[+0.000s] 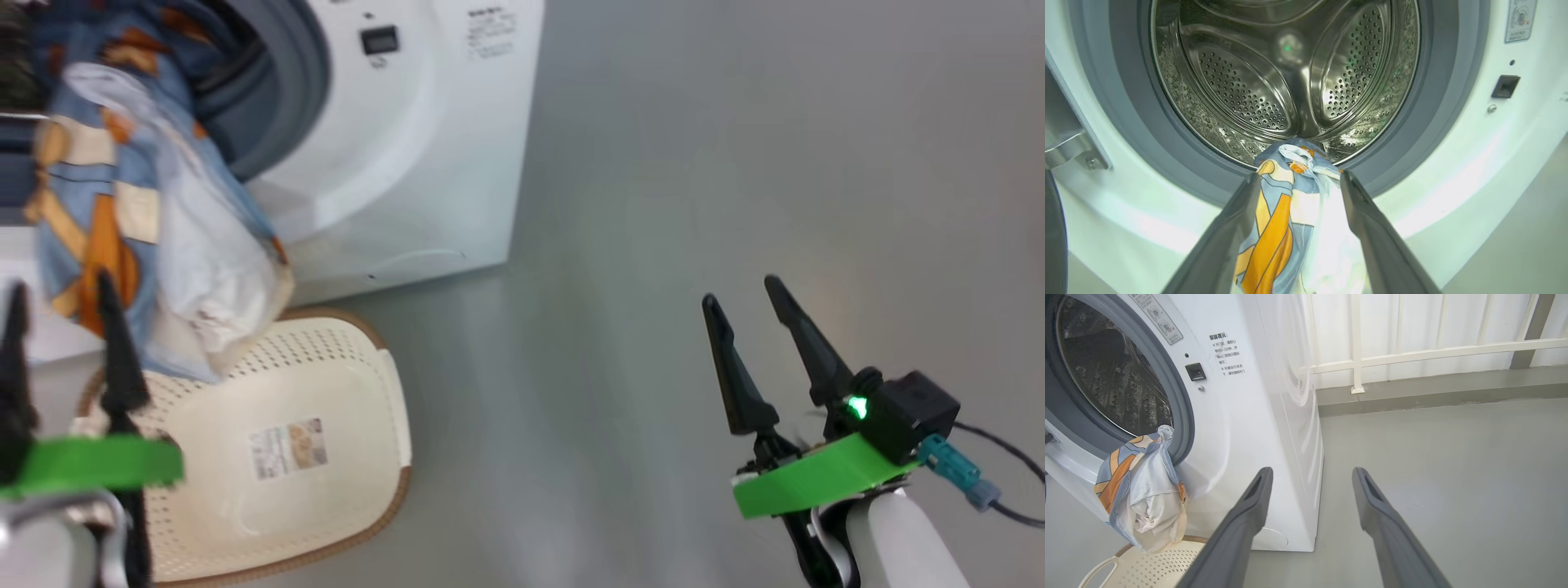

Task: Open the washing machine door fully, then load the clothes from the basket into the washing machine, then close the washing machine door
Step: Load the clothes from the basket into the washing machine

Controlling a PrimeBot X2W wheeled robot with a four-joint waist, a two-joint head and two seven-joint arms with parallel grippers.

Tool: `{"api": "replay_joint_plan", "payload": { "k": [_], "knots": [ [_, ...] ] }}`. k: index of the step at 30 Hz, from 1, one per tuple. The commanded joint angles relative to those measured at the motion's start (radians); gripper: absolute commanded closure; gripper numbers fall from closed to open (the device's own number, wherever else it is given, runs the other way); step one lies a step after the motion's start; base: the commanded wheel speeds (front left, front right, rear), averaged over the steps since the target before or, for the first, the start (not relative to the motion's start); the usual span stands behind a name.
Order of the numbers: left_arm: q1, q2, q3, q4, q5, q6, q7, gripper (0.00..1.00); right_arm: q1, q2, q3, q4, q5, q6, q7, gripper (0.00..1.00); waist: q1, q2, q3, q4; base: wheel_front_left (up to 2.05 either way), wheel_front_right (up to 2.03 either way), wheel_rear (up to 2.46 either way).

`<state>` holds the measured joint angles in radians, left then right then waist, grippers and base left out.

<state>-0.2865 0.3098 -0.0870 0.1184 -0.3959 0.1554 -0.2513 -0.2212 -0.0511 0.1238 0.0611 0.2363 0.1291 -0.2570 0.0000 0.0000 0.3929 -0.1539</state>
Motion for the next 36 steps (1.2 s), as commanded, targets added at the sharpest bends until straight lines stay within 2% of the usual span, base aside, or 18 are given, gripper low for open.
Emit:
{"api": "replay_joint_plan", "payload": {
  "k": [1, 7, 17, 36],
  "knots": [
    [0.041, 0.023, 0.023, -0.053, 0.016, 0.017, 0.009, 0.0, 0.026, 0.001, 0.021, -0.011, -0.018, 0.002, -0.005, 0.0, 0.0, 0.0, -0.071, 0.056, 0.0, 0.0, 0.0],
    [0.171, -0.001, -0.008, -0.121, 0.022, 0.045, 0.035, 0.0, 0.052, 0.001, 0.027, 0.018, -0.031, 0.002, -0.004, 0.0, 0.0, 0.0, -0.137, 0.075, 0.0, 0.0, 0.0],
    [0.294, -0.004, -0.034, -0.172, 0.03, 0.07, 0.063, 0.0, 0.114, 0.001, 0.019, 0.018, -0.036, 0.002, 0.023, 0.0, 0.0, 0.0, -0.238, 0.102, 0.0, 0.0, 0.0],
    [0.359, -0.014, -0.067, -0.195, 0.021, 0.081, 0.082, 0.0, 0.172, 0.001, 0.017, -0.025, -0.036, 0.002, 0.06, 0.0, 0.0, 0.0, -0.306, 0.122, 0.0, 0.0, 0.0]
  ]
}}
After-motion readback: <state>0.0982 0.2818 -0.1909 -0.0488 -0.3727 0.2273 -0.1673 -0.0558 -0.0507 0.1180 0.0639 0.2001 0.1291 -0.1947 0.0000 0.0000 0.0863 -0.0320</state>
